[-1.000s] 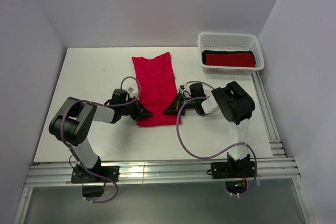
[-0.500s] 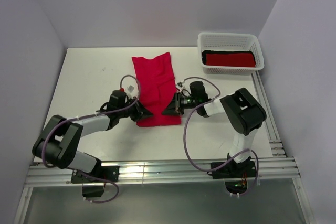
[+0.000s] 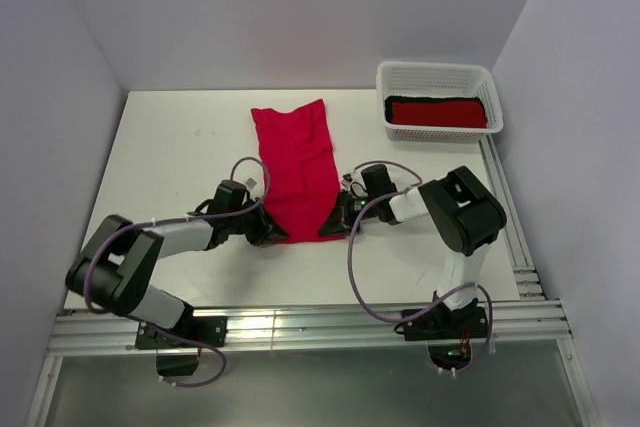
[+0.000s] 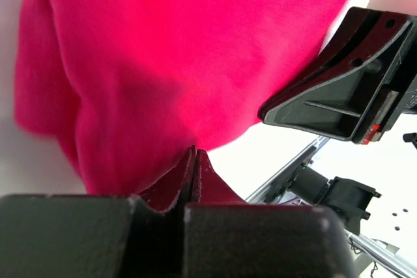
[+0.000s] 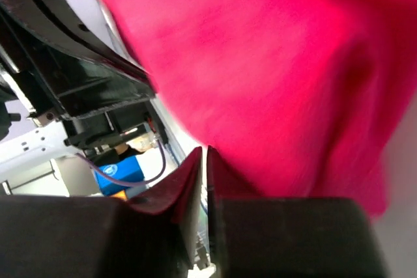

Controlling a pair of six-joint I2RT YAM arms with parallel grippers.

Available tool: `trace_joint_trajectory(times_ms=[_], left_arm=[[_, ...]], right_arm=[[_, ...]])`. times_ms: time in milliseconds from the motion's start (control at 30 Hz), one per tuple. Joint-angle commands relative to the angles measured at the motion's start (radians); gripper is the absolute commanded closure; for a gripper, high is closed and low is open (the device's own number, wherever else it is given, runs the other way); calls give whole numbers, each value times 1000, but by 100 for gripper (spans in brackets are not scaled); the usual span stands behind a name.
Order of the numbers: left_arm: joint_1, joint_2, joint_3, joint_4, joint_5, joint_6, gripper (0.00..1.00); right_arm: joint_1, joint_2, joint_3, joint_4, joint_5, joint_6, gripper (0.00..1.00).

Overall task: Roll the t-shirts
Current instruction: Roll the tshirt

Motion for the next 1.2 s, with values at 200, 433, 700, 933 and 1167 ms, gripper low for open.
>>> trace_joint_trajectory(times_ms=[200,433,700,933,1167], left_arm=[[6,-327,60,-327,-137,124,58],[73,-340,-18,-292,-151,182,30],[86,-231,-85,-145,-130,175,29],[84,-122,-78,-74,-140,181,30],[86,-42,-91,-39,-151,172,53]], right_arm=[[-71,-324,4,-366,62,-258,52],[-125,-342,-38,-407,166,-318,27],[-127,-240,-82,-297,177,-234,26],[-118,-178,-92,-241,191,-163,28],[-108,-146,-110,-207,192,-117,62]])
